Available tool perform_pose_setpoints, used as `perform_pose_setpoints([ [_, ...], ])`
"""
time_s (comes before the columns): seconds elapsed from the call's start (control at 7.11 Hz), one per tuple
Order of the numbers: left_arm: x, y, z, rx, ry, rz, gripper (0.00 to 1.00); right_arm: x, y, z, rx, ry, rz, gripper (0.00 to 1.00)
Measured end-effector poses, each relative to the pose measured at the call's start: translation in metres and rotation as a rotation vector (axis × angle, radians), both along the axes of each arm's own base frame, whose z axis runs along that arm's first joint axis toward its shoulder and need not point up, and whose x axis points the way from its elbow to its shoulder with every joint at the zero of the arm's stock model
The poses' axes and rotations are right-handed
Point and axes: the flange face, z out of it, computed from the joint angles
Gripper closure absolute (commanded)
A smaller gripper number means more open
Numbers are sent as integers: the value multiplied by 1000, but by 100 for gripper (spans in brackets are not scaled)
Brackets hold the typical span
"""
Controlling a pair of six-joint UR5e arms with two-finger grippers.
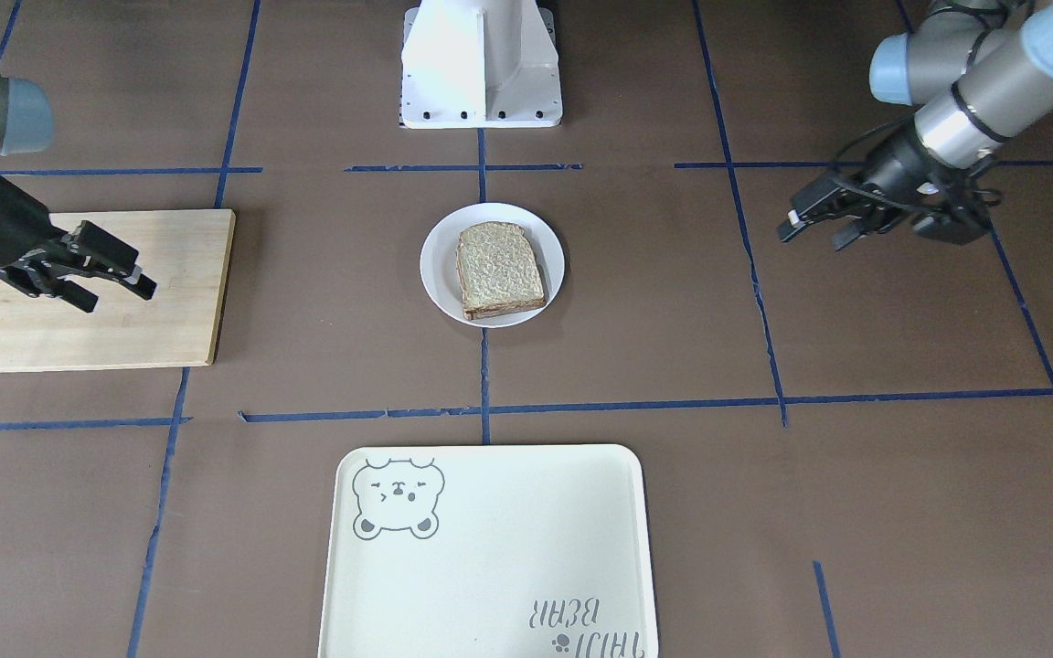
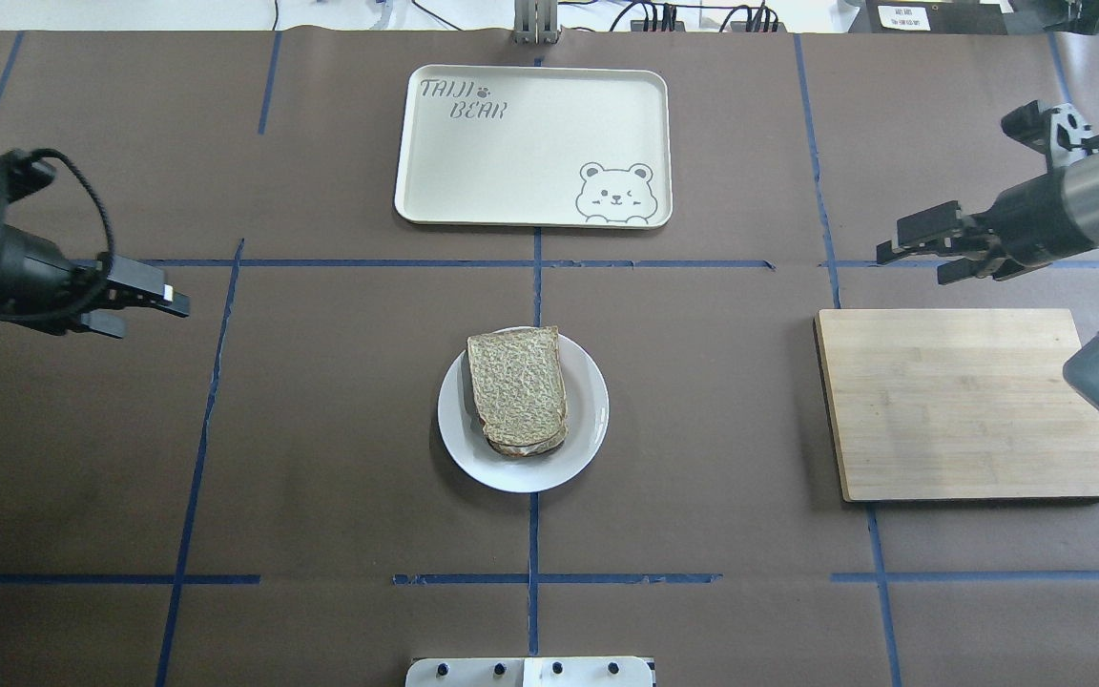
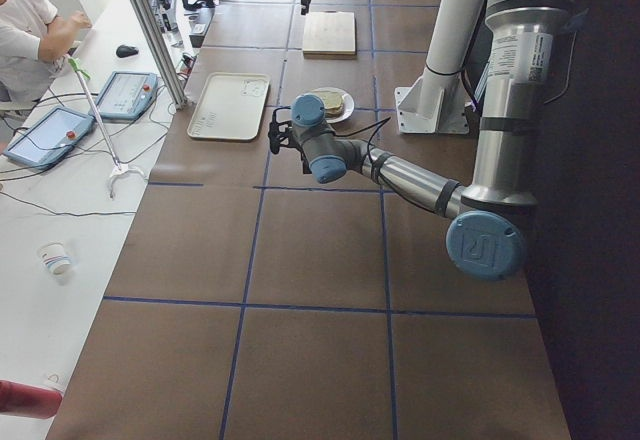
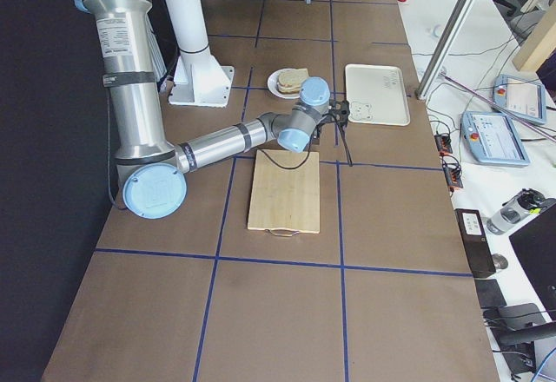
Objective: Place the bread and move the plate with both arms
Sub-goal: 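Withdraw the right gripper while the left arm reaches toward the plate, then grip the white plate rim nearest the left gripper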
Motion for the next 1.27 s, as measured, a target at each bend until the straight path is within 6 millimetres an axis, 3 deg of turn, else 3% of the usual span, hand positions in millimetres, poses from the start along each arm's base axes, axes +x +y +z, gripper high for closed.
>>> perform_pose_setpoints([
  [0.14,47,17,-22,-37,51,-48,9,23,-1,12,13,15,9,0],
  [0.28,75,31,-34,-64,117,-90,10,36,-2,18,19,22,15,0],
  [0.7,137,60,-33,-104,337,-202,12,44,-3,20,24,23,19,0],
  [1.13,181,106,-35,-112,436,-308,29,44,-1,23,20,25,17,0],
  [1.27,195,115,-30,-118,464,-322,30,45,0,24,19,25,16,0],
])
